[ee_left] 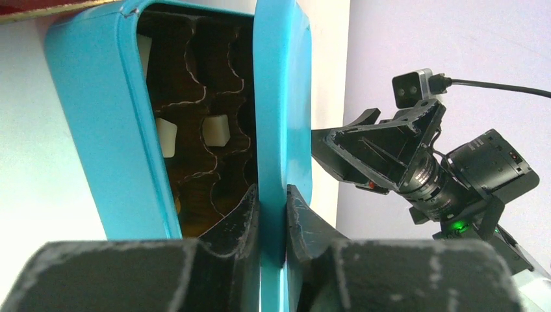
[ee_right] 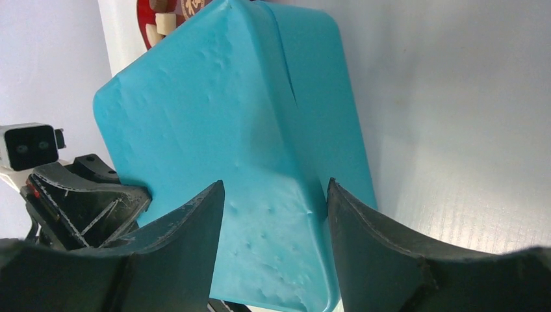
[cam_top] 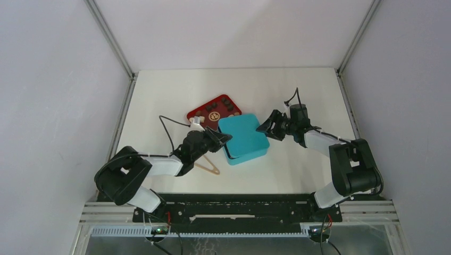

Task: Pack the chocolate
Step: Close the box lid on the packing box.

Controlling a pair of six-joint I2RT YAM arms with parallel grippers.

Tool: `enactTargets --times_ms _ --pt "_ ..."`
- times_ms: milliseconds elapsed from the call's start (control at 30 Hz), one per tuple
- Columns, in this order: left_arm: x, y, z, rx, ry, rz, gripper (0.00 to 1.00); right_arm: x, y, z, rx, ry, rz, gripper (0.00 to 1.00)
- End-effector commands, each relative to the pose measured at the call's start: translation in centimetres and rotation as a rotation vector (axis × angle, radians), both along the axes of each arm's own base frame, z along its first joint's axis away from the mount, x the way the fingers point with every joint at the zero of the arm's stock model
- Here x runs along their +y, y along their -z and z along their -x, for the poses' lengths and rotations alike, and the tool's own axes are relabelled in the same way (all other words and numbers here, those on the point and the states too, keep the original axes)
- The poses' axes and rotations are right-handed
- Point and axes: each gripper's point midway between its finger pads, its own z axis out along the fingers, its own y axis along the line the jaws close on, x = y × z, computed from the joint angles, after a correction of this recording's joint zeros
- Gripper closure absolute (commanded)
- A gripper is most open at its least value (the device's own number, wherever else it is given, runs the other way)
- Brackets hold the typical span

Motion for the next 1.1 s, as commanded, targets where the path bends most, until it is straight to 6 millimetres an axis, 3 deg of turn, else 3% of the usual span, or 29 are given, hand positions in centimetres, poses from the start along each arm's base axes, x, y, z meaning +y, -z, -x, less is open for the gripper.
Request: enactTargets --times_ms 0,200,400,567,1067 --pt "0.2 -2.3 -0.9 -0.055 -0.044 0.032 0.79 1.5 -2.1 -0.4 -0.068 -0.068 -0.013 0.34" --pt "0.9 -1.8 -0.5 -0.040 -0.051 -0.017 0.57 2.0 -2.2 -0.3 -0.073 -0.092 0.005 0.36" --pt "2.0 -1.6 0.1 -0.036 -0.058 -0.088 0.46 2.5 -1.8 -0.3 -0.068 -0.117 0.018 0.40" --pt "2.7 -1.7 0.5 -0.039 -0.059 -0.163 0.42 2.8 -1.5 -0.2 -0.068 -0.134 0.027 0.46" --pt "3.7 -2.6 2.7 -0.044 0.011 -0.357 0.37 2.8 -0.7 0.2 -0.076 -0.180 0.055 0.49"
